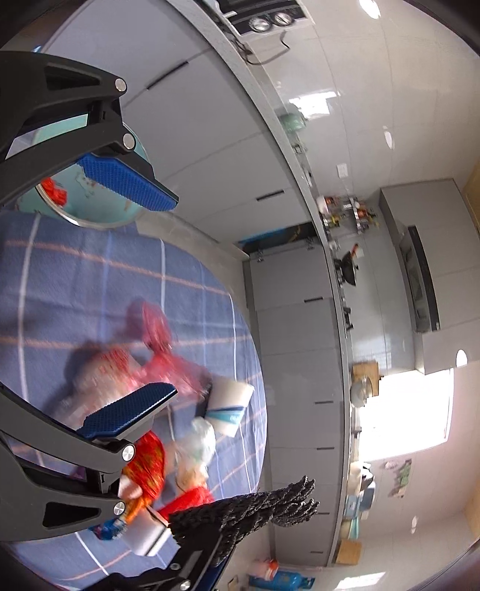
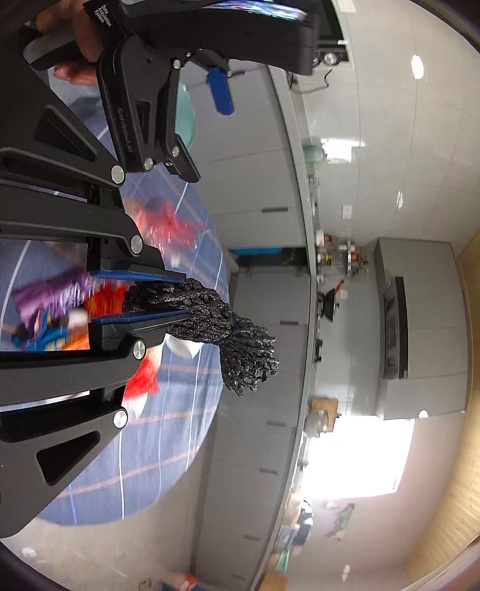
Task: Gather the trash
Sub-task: 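Grasp the black mesh net with the right tool while the left tool grasps a pink plastic bag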
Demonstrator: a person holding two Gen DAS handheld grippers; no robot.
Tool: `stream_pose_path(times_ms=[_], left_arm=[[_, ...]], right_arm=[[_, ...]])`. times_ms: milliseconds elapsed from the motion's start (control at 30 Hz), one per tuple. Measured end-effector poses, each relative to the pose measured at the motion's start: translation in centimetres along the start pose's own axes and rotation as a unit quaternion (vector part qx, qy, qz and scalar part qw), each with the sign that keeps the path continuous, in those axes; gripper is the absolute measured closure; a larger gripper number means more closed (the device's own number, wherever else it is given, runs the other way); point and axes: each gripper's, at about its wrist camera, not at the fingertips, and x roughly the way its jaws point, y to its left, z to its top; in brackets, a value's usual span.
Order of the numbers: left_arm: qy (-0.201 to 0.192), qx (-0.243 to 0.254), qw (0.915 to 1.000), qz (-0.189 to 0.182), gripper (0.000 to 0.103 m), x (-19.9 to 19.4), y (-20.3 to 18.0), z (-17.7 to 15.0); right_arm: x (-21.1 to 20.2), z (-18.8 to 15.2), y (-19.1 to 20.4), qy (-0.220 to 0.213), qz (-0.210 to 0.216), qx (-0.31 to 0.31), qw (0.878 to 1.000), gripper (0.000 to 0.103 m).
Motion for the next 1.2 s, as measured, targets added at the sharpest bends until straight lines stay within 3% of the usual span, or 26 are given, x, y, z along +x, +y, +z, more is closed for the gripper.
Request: stream_pose_path(times_ms=[233, 433, 533, 700, 933, 1000, 1067, 1133, 1200], left_arm=[[0.023, 0.022, 0.9991, -0.026, 0.009, 2.3, -3.4, 0.3], [0.050, 0.016, 0.9986, -0.007, 0.009, 4.8, -1.9, -0.4], [0.045, 0.007, 0.9990, -0.007, 0.009, 4.4, -1.5, -0.2], [0.025, 0.034, 0.9988, -0.025, 0.008, 3.6, -3.9, 0.4], [0.056, 0.059, 0.9959, -0.039, 0.010, 6.2, -6.6, -0.8], [0.070, 0.056, 0.9950, -0.044, 0.026, 6.7, -6.3, -1.0], [0.089, 0.042, 0.9928, -0.067, 0.060, 7.1, -5.6, -1.2], [0.091, 0.041, 0.9919, -0.078, 0.082, 6.8, -5.1, -1.3], [0.088, 0.040, 0.9920, -0.081, 0.088, 6.4, -4.4, -1.3]], right_arm=[[1.6, -1.4, -3.7, 0.020, -0.036, 0.027, 0.999, 0.088], [2.1, -1.4, -3.9, 0.016, -0.047, 0.017, 0.999, 0.088], [2.7, -1.8, -4.2, 0.021, -0.049, 0.018, 0.998, 0.088], [2.7, -2.0, -4.5, 0.025, -0.067, 0.017, 0.997, 0.088], [2.5, -2.3, -4.6, 0.027, -0.064, 0.015, 0.997, 0.088], [2.6, -2.2, -4.3, 0.025, -0.058, 0.014, 0.998, 0.088], [2.5, -2.2, -4.1, 0.022, -0.054, 0.010, 0.998, 0.088], [2.5, -2.4, -3.7, 0.022, -0.049, 0.006, 0.999, 0.088], [2.4, -2.5, -3.2, 0.020, -0.046, 0.002, 0.999, 0.088]])
